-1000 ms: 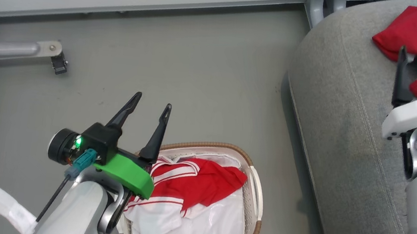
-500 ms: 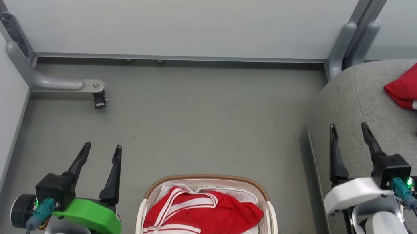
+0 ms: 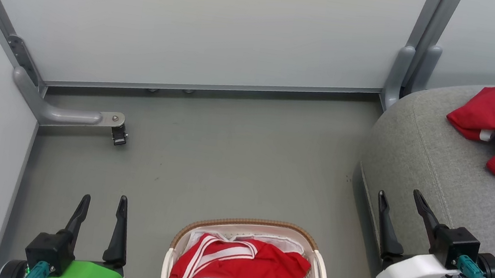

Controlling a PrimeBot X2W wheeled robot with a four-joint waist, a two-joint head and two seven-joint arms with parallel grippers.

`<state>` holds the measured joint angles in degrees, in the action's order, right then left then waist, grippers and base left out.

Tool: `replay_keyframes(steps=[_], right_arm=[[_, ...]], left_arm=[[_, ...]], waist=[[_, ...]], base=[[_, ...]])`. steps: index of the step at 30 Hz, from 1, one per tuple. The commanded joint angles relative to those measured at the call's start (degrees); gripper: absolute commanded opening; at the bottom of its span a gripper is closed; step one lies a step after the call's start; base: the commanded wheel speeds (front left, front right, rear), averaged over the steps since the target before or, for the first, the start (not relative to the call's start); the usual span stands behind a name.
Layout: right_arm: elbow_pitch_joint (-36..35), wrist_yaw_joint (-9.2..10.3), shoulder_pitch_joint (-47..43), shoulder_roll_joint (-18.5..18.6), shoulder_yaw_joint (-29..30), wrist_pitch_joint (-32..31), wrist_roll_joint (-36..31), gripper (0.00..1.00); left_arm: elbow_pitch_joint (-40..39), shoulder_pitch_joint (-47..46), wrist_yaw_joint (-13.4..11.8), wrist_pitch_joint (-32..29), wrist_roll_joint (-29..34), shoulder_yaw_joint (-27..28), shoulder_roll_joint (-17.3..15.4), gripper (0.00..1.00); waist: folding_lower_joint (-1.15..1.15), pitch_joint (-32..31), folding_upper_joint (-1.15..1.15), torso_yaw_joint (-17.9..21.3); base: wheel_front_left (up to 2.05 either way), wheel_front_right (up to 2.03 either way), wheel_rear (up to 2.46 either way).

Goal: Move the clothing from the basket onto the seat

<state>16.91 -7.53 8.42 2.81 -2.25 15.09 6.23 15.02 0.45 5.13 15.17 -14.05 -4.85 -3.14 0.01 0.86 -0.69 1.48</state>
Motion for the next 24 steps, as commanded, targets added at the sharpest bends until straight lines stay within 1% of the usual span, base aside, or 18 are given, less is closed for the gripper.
replay_keyframes(steps=[1,16,24], right_arm=[[-0.3,0.08,-1.0,0.2,0.1,0.1,0.8,1.00],[0.4,0.08,-0.2,0.2,-0.3,0.1,2.1,1.00],[-0.4,0.08,1.0,0.2,0.2,0.1,1.9,1.00]], left_arm=[[-0.1,0.6,0.3,0.0,0.3,0.4,0.0,1.00],[0.2,-0.2,0.9,0.0,0.2,0.4,0.2,1.00],[-0.2,-2.2,0.8,0.0,0.0,-0.6,0.3,1.00]], waist=[[-0.01,0.0,0.69,0.1],[-0.01,0.3,0.69,-0.1],[-0.01,2.9,0.69,-0.1]], base=[[0.00,0.00,0.00],[0.00,0.00,0.00],[0.00,0.00,0.00]])
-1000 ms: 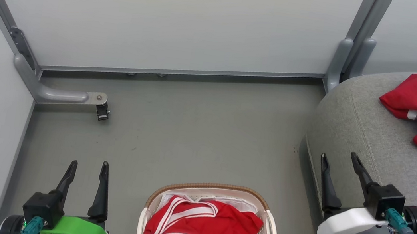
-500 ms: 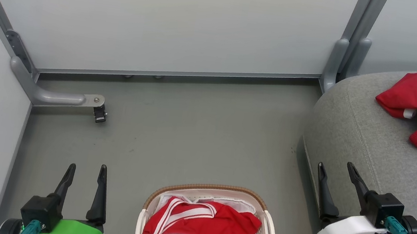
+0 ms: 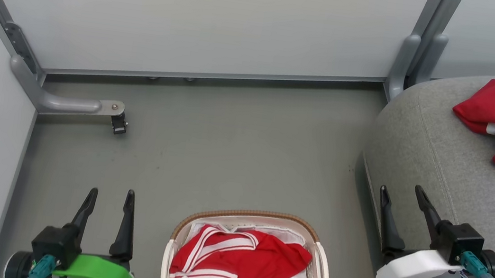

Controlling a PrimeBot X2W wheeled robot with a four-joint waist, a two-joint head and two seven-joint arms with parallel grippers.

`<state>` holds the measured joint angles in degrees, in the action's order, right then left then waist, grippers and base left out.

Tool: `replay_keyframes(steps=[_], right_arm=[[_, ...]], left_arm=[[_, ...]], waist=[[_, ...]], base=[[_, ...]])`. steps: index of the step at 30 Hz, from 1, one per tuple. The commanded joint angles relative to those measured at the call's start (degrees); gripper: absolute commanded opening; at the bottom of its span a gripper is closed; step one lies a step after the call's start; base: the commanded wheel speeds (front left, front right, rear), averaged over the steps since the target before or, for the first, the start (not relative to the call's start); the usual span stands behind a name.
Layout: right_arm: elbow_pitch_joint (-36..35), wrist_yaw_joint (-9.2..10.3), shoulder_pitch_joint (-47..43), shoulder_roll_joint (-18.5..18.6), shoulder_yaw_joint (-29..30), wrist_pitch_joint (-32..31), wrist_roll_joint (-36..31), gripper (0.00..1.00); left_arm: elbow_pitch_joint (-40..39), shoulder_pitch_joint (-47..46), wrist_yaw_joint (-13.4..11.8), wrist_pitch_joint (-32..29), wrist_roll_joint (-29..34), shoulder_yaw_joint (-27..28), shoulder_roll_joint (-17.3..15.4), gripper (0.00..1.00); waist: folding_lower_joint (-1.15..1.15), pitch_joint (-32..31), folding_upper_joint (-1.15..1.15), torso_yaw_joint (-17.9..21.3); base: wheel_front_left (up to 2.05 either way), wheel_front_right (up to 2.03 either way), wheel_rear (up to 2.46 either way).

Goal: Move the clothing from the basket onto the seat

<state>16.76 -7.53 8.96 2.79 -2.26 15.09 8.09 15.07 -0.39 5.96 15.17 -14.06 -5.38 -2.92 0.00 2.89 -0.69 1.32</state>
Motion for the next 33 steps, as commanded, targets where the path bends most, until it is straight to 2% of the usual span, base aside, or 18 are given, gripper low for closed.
replay_keyframes(steps=[1,9,13,28,33], right_arm=[[-0.4,0.08,0.8,0.2,0.4,0.1,-0.1,1.00],[-2.4,0.08,4.9,0.2,2.8,0.1,-1.1,1.00],[-3.9,0.08,7.8,0.2,4.4,0.1,-1.3,1.00],[-9.8,0.08,18.2,0.2,6.0,0.1,1.2,1.00],[-11.1,0.08,20.8,0.2,5.7,0.1,2.9,1.00]], left_arm=[[-0.2,-1.7,0.0,0.0,0.2,-0.4,0.0,1.00],[2.4,-9.2,1.0,0.0,3.8,-5.2,0.0,1.00],[6.9,-15.6,1.5,0.0,6.4,-10.5,-0.4,1.00],[33.3,-39.6,1.6,-0.8,5.5,-37.4,-1.6,1.00],[40.8,-44.1,1.6,-1.3,5.1,-44.8,-1.4,1.00]], waist=[[0.00,1.3,0.69,0.0],[0.00,8.5,0.69,0.8],[0.00,14.0,0.69,1.7],[0.00,34.1,0.69,7.1],[0.00,38.9,0.69,9.0]], base=[[0.00,0.00,0.00],[0.00,0.00,0.00],[0.00,0.00,0.00],[0.00,0.00,0.00],[0.00,0.00,0.00]])
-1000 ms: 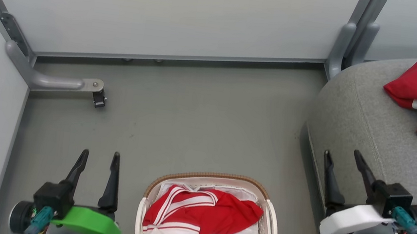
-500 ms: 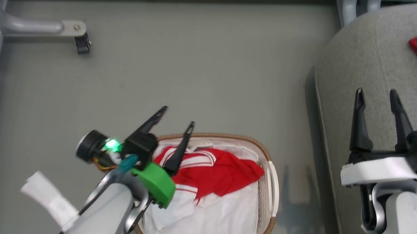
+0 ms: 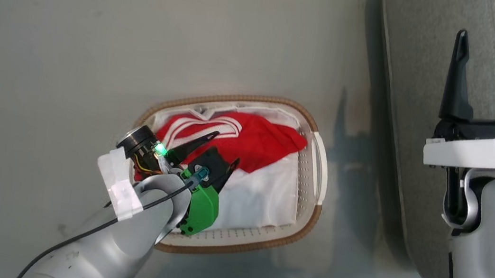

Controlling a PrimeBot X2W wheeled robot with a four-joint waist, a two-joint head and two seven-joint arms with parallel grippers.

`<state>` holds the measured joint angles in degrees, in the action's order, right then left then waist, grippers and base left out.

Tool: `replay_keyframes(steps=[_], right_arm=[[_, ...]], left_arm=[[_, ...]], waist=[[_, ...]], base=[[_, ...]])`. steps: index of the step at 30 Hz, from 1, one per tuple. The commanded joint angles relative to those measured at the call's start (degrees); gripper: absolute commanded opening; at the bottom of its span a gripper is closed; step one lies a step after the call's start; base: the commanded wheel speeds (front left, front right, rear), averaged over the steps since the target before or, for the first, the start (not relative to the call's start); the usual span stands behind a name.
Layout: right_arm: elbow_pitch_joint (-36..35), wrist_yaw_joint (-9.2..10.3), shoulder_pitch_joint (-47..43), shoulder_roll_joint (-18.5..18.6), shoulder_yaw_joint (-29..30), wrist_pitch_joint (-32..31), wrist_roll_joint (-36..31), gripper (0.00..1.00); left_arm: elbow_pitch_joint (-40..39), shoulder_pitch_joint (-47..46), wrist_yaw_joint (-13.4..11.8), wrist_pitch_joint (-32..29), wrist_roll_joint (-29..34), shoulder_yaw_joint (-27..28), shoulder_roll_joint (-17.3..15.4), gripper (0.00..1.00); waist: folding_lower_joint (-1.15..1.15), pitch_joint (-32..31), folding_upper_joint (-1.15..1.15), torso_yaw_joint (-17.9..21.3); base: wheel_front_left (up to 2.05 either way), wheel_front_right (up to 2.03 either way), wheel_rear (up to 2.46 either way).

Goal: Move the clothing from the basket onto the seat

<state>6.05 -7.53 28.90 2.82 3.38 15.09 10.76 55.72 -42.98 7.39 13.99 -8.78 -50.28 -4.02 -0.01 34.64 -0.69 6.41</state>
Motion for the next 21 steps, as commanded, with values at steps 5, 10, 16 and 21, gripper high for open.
replay_keyframes(steps=[5,10,16,21], right_arm=[[-1.5,0.08,2.8,0.1,-0.8,0.1,2.0,1.00],[-2.5,0.08,4.3,0.1,-1.7,0.1,3.3,1.00],[-2.8,0.08,5.7,0.1,-2.8,0.1,4.6,1.00],[-2.8,0.08,5.9,0.1,-4.0,0.1,5.4,1.00]], left_arm=[[6.4,-5.2,0.2,-0.3,-1.8,-2.2,-0.3,1.00],[11.7,-8.9,-0.2,-1.1,-1.8,-2.4,-0.7,1.00],[15.1,-12.0,-3.0,-1.9,-1.3,-2.7,-1.6,1.00],[16.4,-13.2,-5.2,-2.7,-1.3,-2.8,-1.9,1.00]], waist=[[0.01,10.9,0.69,5.7],[0.01,13.7,0.69,7.1],[0.01,16.1,0.69,8.5],[0.01,17.5,0.69,9.2]], base=[[0.00,0.00,0.00],[0.00,0.00,0.00],[0.00,0.00,0.00],[0.00,0.00,0.00]])
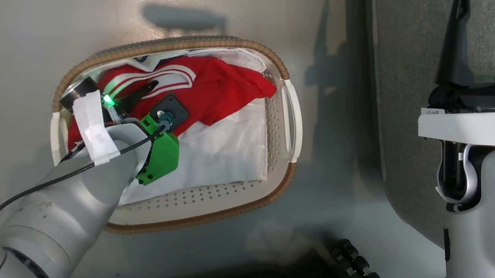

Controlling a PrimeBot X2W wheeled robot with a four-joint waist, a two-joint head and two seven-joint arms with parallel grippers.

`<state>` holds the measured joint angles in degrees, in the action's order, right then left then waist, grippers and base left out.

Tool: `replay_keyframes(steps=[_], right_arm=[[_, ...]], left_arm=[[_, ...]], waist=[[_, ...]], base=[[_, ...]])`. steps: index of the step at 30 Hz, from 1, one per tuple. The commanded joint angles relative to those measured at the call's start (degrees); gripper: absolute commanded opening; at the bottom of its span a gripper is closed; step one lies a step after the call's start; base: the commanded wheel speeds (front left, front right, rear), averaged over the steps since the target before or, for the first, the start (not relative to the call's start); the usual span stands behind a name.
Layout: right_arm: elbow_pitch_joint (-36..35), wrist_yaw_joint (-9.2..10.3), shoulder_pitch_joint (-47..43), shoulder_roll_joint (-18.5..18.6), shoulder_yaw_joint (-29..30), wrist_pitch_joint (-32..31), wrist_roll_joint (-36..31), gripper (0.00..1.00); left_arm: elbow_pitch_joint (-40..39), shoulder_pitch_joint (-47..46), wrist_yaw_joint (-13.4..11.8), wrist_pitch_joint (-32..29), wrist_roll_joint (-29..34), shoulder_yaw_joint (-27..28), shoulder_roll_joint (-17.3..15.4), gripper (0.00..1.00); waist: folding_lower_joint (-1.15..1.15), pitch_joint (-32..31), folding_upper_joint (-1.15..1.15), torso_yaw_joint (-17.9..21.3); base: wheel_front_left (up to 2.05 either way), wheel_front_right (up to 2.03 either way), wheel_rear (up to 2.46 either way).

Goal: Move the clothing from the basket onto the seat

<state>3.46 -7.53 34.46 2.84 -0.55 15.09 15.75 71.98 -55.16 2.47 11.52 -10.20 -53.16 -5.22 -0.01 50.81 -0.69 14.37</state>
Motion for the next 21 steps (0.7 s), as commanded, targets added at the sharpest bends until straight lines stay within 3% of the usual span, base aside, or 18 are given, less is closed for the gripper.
replay_keyframes(steps=[1,8,15,16,17,18,19,21], right_arm=[[-0.2,0.08,0.4,0.1,-0.3,0.1,0.6,1.00],[-0.4,0.08,0.8,0.1,-1.3,0.1,2.0,1.00],[-0.5,0.08,0.8,0.1,-2.3,0.1,3.1,1.00],[-0.5,0.08,0.8,0.1,-2.4,0.1,3.3,1.00],[-0.5,0.08,0.8,0.1,-2.5,0.1,3.4,1.00],[-0.4,0.08,0.8,0.1,-2.6,0.1,3.5,1.00],[-0.4,0.08,0.7,0.1,-2.6,0.1,3.5,1.00],[-0.2,0.08,0.6,0.1,-2.6,0.1,3.3,1.00]], left_arm=[[0.3,-1.3,-0.7,-0.3,0.1,0.0,-0.8,1.00],[0.9,-2.8,-4.3,0.1,0.4,-0.5,-0.4,1.00],[1.4,-3.6,-4.7,-1.4,-0.3,-1.1,-0.3,1.00],[1.5,-3.6,-4.7,-1.7,-0.4,-1.1,-0.3,0.64],[1.5,-3.5,-4.8,-2.0,-0.5,-1.1,-0.3,0.46],[1.6,-3.4,-4.8,-2.3,-0.5,-1.3,-0.4,0.15],[1.6,-3.3,-4.8,-2.5,-0.7,-1.3,-0.4,0.00],[1.6,-2.8,-4.7,-2.6,-1.0,-1.3,-0.3,0.00]], waist=[[0.01,1.6,0.69,1.5],[0.01,2.8,0.69,2.6],[0.01,3.6,0.69,3.7],[0.01,3.7,0.69,3.9],[0.01,3.7,0.69,3.9],[0.01,3.8,0.69,4.0],[0.01,3.8,0.69,4.0],[0.01,3.7,0.69,3.9]], base=[[0.00,0.00,0.00],[0.00,0.00,0.00],[0.00,0.00,0.00],[0.00,0.00,0.00],[0.00,0.00,0.00],[0.00,0.00,0.00],[0.00,0.00,0.00],[0.00,0.00,0.00]])
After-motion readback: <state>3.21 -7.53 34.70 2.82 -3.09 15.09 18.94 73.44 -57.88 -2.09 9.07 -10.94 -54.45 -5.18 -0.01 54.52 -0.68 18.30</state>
